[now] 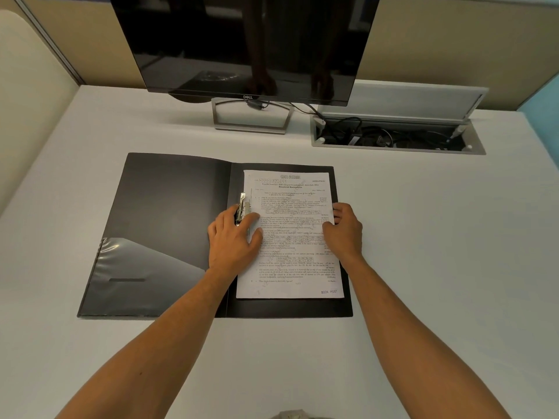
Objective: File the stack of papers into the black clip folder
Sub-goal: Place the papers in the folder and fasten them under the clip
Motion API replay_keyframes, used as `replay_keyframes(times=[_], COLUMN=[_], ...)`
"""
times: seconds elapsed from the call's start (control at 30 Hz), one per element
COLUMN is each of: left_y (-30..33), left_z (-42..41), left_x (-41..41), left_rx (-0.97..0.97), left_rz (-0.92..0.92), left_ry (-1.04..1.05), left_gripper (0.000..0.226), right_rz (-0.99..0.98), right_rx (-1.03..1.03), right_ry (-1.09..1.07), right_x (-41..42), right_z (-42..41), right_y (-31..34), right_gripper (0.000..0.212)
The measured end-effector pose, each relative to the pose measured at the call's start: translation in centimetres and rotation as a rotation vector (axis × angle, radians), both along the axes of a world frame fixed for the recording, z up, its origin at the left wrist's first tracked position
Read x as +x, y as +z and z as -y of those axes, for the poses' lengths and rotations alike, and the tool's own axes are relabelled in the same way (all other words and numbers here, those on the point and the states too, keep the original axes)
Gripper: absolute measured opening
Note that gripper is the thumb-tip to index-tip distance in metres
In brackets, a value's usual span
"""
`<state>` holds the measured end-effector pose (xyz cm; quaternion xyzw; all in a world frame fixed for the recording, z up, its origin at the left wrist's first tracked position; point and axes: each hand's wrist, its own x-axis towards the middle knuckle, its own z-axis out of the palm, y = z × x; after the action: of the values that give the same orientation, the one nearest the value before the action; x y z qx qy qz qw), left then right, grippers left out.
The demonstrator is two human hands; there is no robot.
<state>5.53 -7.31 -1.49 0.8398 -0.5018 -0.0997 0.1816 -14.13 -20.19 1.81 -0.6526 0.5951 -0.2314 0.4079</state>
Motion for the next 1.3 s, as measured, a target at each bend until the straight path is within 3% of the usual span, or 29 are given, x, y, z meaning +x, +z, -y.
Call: replay_keyframes(times=[0.47,0.83,1.03,1.3], left_y=[-0.1,0.0,0.3,0.3], left_z=[0.0,0.0,-0.1,-0.1], left_x=[0.0,-0.1,-0.1,-0.2], left_rx=[0.009,-0.014,-0.002,-0.001], left_rz=[-0.006,0.001,0.003,0.01], left_ry=[0.003,0.001,-0.001,-0.001], left_gripper=[0.042,0.041,0.041,0.042], right_rz=[-0.113,-0.061,-0.183,-0.24], right_rx=[0.022,0.073,0.02,0.049], right_ry=[-0.026,0.009,-0.102,-0.041], right_x=[-0.5,-1.3,-2.5,-2.6], right_z=[-0.3,-0.1,-0.8,-1.3], right_y=[0.1,0.6,-0.1,-0.3], right_gripper=[0.03,0.028,0.032,0.029])
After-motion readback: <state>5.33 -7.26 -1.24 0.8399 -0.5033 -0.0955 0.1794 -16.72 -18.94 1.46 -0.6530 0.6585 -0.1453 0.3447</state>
